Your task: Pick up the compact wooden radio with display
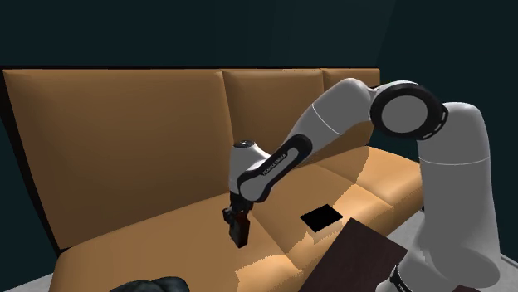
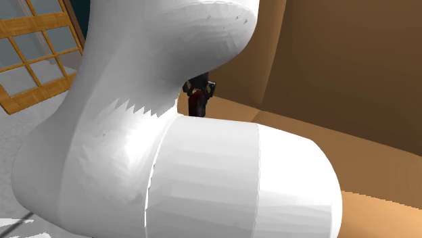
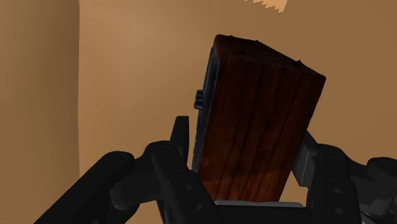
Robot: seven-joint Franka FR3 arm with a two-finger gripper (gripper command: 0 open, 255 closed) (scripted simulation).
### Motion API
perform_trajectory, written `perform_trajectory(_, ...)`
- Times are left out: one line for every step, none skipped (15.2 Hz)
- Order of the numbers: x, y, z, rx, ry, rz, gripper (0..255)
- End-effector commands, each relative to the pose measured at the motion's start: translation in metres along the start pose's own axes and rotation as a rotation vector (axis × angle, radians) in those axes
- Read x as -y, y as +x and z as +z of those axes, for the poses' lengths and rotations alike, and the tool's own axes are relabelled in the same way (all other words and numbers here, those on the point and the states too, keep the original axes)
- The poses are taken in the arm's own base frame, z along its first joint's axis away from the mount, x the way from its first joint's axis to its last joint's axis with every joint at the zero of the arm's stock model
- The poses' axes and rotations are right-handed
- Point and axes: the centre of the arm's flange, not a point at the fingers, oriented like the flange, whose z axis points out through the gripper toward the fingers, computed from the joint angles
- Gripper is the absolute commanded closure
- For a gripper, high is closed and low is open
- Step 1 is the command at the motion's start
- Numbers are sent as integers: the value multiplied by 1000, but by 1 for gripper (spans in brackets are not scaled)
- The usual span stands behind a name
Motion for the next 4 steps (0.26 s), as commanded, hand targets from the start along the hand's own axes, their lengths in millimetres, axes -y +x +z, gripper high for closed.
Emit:
perform_trajectory(0, 1, -10, 0, 0, 0, 255)
perform_trajectory(0, 1, -15, 0, 0, 0, 255)
perform_trajectory(0, 1, -16, 0, 0, 0, 255)
perform_trajectory(0, 1, -16, 0, 0, 0, 255)
